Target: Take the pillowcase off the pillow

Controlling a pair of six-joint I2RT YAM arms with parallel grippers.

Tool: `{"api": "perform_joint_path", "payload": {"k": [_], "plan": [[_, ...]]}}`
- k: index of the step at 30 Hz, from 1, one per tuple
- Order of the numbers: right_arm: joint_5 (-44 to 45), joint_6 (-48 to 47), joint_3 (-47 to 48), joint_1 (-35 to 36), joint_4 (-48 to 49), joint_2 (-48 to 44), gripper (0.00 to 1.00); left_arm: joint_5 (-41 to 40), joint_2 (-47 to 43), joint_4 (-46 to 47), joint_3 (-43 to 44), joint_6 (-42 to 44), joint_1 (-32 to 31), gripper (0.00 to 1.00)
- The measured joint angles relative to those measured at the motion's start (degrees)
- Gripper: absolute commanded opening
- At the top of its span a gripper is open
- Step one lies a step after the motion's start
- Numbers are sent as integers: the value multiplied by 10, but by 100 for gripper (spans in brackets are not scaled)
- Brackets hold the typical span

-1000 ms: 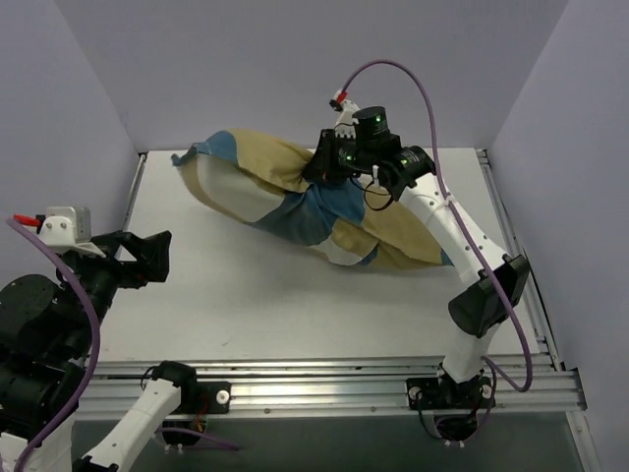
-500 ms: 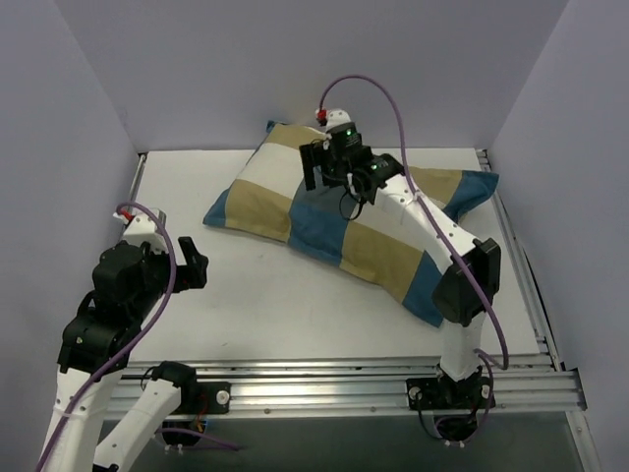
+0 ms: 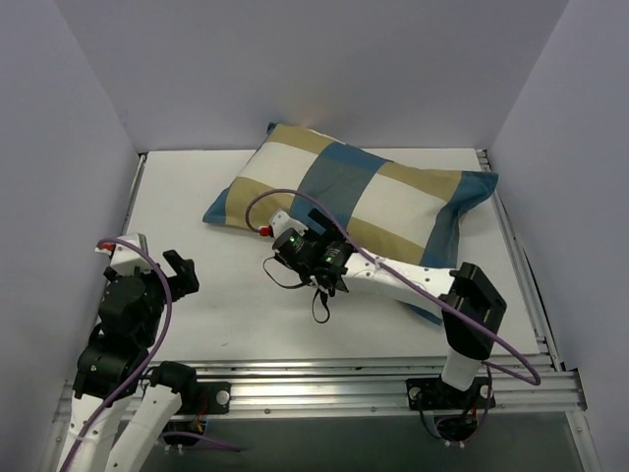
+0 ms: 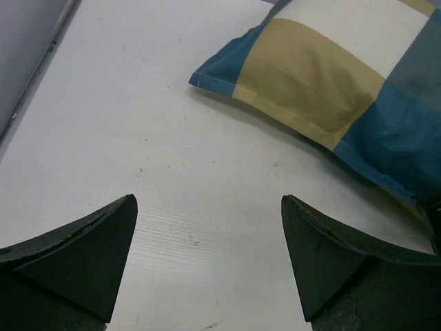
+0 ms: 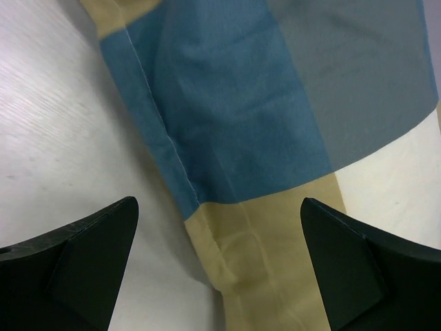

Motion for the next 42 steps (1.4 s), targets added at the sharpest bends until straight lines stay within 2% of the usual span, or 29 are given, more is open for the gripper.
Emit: {"api": "perform_joint_path", "payload": {"k": [8,14,21,25,27,28,30,31,33,34,38,40,42], "plan": [[116,-51,-46,20,43,94,100,-95,-41,3,-7,-6,2,94],[176,-116,-64,22,126,132,100,-103,-43,3,-7,-8,7,94],[280,-202,-64,-19,254,230,100,-106,-44,3,-7,-9,8,94],[323,-263,-65,-39,336,254,99,-106,-45,3,-7,-8,11,94],[341,-308,-74,-45,399,256,88,-106,-47,3,-7,-9,13,94],[350,-335,-78,-47,435,257,70,-106,-47,3,-7,-9,15,94],[365,-396,-86,-53,520,264,45,-106,-48,3,-7,-9,17,94],[370,-429,-91,-55,562,268,23,-106,-48,3,-7,-9,19,94],[378,-492,-101,-57,653,278,4,-106,-49,3,-7,-8,19,94],[382,-527,-105,-59,694,284,0,-106,-49,3,-7,-9,20,94],[382,-653,-124,-57,793,297,0,-105,-50,3,-7,-9,22,94],[382,-679,-127,-52,809,296,0,-105,-51,3,-7,-8,23,94],[382,-654,-124,-46,781,284,0,-102,-51,4,-7,-8,23,94]]}}
